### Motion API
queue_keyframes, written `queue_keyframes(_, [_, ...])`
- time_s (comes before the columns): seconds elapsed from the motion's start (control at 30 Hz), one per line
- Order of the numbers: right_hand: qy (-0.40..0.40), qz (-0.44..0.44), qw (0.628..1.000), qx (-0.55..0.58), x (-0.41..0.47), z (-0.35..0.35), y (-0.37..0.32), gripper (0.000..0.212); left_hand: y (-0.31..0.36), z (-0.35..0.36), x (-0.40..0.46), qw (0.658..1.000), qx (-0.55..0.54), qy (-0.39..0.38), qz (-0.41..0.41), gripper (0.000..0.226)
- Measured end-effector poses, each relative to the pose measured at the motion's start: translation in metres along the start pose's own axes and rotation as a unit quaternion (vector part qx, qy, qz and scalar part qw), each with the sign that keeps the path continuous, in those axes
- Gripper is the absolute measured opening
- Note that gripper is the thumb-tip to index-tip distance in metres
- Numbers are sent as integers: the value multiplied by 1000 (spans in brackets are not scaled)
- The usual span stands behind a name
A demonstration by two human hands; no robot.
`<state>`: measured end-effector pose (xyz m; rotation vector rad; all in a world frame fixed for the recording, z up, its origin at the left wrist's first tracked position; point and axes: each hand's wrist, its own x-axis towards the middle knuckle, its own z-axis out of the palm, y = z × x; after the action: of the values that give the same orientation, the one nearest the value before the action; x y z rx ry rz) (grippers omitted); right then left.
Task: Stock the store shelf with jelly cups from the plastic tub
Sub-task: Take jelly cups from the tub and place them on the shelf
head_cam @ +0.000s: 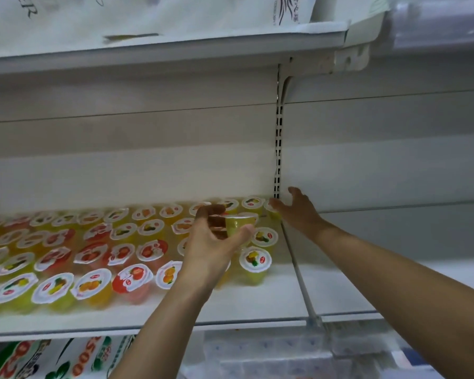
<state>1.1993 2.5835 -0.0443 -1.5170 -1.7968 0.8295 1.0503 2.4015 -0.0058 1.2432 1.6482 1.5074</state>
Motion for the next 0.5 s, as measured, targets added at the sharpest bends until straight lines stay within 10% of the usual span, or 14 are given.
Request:
queue_keyframes(0.07, [26, -56, 993, 100, -26, -16, -21, 54, 7, 6, 2, 1000, 7, 9, 18, 60])
queue_keyframes(0.23, [-198, -146, 949, 194, -87, -50, -65, 28, 28, 35, 23, 997, 11, 17, 75, 67])
queue_keyframes(0.4, [-86, -120, 962, 229, -71, -55, -44, 37, 22, 51, 32, 988, 102, -43, 106, 74])
queue_keyframes(0.5, [-22, -62, 979, 193, -54, -52, -11, 53, 8, 50, 32, 929, 333, -51, 151, 57])
